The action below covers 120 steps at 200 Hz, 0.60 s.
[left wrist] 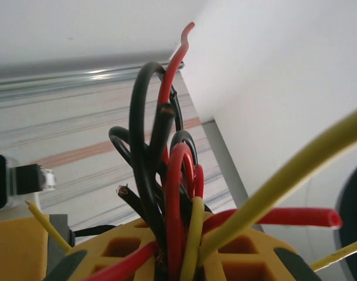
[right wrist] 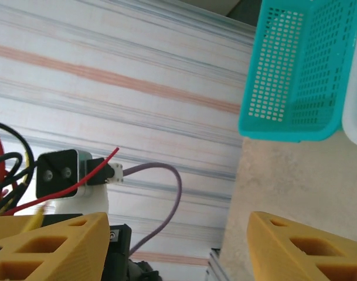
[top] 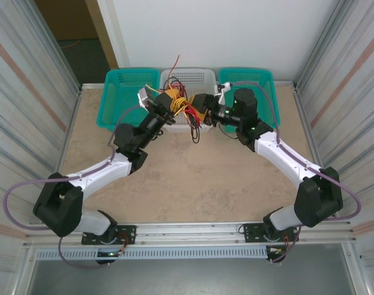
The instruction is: Untangle the cables
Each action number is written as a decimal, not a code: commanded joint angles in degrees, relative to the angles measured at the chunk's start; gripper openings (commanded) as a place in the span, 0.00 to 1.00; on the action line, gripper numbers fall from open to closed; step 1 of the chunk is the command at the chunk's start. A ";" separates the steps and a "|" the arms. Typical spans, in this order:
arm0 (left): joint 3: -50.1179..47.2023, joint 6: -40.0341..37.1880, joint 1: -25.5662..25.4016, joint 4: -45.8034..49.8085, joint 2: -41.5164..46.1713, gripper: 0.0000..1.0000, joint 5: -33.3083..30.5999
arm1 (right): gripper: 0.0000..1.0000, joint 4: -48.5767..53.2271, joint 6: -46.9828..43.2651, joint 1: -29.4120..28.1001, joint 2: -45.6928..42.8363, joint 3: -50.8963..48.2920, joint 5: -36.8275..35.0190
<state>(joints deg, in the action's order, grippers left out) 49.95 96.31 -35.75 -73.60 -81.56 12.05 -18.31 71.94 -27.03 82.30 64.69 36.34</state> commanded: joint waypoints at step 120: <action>14.56 0.97 -1.62 -7.65 -4.46 0.00 11.20 | 0.62 -26.02 13.25 3.34 -7.08 -2.08 1.08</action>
<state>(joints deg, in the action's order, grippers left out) 60.40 97.43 -36.95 -76.82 -85.67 19.64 -38.20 83.44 -22.87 76.84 60.03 36.16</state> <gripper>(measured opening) 0.178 0.630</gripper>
